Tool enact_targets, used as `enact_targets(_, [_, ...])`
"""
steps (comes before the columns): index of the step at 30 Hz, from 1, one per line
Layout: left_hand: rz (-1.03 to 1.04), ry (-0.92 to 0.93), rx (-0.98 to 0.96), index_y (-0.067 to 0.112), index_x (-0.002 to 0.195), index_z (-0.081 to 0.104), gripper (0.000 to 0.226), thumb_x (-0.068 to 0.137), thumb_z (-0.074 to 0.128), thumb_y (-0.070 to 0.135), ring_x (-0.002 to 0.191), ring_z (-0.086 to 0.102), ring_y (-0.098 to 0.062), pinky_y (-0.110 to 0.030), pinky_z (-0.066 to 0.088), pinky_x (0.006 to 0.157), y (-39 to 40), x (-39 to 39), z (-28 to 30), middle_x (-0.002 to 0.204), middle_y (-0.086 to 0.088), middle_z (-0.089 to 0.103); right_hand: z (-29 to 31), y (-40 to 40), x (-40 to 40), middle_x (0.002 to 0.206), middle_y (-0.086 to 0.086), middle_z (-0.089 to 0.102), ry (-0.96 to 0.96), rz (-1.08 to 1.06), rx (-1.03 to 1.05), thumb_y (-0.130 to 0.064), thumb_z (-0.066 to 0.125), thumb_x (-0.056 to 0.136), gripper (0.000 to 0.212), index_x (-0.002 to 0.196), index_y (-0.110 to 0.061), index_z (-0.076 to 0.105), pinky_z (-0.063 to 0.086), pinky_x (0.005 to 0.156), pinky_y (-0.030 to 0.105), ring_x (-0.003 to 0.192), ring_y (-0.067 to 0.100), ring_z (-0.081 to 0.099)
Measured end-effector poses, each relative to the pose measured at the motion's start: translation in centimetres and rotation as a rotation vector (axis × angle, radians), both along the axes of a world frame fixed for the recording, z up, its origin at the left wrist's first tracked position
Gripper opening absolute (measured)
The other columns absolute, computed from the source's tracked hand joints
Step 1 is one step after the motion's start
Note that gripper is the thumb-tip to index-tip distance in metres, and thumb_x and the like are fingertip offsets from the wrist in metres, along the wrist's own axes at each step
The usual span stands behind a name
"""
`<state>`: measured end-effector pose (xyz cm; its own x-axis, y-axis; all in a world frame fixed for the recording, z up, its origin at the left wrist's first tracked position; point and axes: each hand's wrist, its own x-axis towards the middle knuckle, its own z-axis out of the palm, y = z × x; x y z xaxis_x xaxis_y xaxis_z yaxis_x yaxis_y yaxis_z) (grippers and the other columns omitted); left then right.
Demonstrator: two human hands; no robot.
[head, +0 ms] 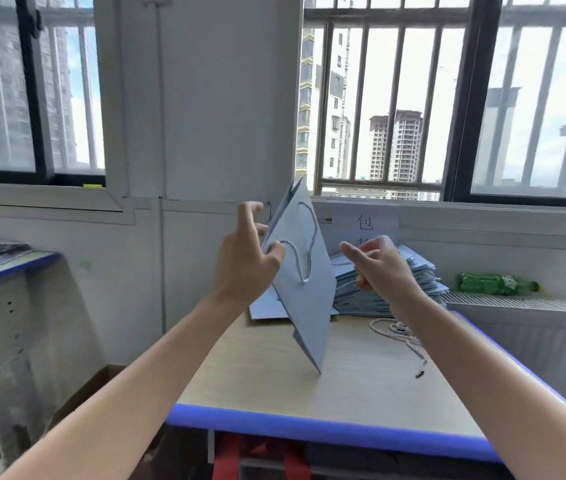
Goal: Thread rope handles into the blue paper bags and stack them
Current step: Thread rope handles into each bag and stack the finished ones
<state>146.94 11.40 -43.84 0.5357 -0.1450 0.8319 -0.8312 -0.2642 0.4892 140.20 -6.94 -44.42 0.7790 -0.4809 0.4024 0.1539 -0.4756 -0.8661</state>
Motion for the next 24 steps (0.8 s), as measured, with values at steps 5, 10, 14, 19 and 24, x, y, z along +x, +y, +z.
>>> enact_targets(5, [0.033, -0.059, 0.023, 0.010, 0.115, 0.054, 0.031, 0.084, 0.060, 0.009, 0.064, 0.053, -0.017, -0.020, 0.037, 0.059, -1.3, -0.7, 2.9, 0.079, 0.000, 0.061, 3.2, 2.5, -0.3, 0.093, 0.012, 0.062, -0.021, 0.360, 0.150, -0.036, 0.047, 0.095, 0.037, 0.108, -0.003, 0.058, 0.057, 0.066, 0.029, 0.078, 0.022, 0.063])
enact_targets(10, [-0.424, 0.356, -0.016, 0.020, 0.093, 0.062, 0.030, 0.085, 0.055, 0.048, 0.077, 0.060, -0.019, -0.028, 0.047, 0.071, -2.5, -0.8, 2.9, 0.082, 0.003, 0.062, 4.0, 3.0, -0.5, 0.092, 0.009, 0.062, 0.025, 0.332, 0.191, -0.048, 0.042, 0.093, 0.044, 0.098, -0.008, 0.060, 0.057, 0.070, 0.032, 0.083, 0.017, 0.061])
enact_targets(14, [-0.609, 0.575, -0.117, 0.015, 0.087, 0.067, 0.037, 0.098, 0.043, 0.042, 0.094, 0.065, -0.028, -0.039, 0.051, 0.090, -3.6, -0.4, 2.6, 0.099, -0.003, 0.068, 4.1, 2.7, -0.1, 0.097, 0.008, 0.069, 0.070, 0.289, 0.108, -0.064, 0.048, 0.080, 0.059, 0.101, -0.012, 0.068, 0.053, 0.081, 0.039, 0.091, 0.020, 0.063])
enact_targets(19, [-0.591, 0.675, -0.037, 0.012, 0.089, 0.059, 0.012, 0.096, 0.049, 0.010, 0.079, 0.061, -0.019, -0.032, 0.054, 0.077, -4.2, 1.4, 1.2, 0.089, -0.007, 0.064, 4.9, 1.5, -0.6, 0.075, 0.008, 0.064, 0.185, 0.270, 0.127, -0.017, 0.058, 0.088, 0.013, 0.089, -0.003, 0.060, 0.058, 0.065, 0.035, 0.064, 0.021, 0.063])
enact_targets(24, [-0.317, 0.661, 0.412, 0.021, 0.091, 0.058, 0.012, 0.091, 0.054, 0.010, 0.074, 0.053, -0.015, -0.025, 0.043, 0.066, -3.4, 3.8, -4.2, 0.081, -0.001, 0.056, 2.1, -1.5, 0.7, 0.074, 0.011, 0.057, 0.280, 0.001, 0.002, 0.003, 0.047, 0.085, 0.016, 0.093, 0.005, 0.060, 0.047, 0.041, 0.017, 0.053, 0.017, 0.055])
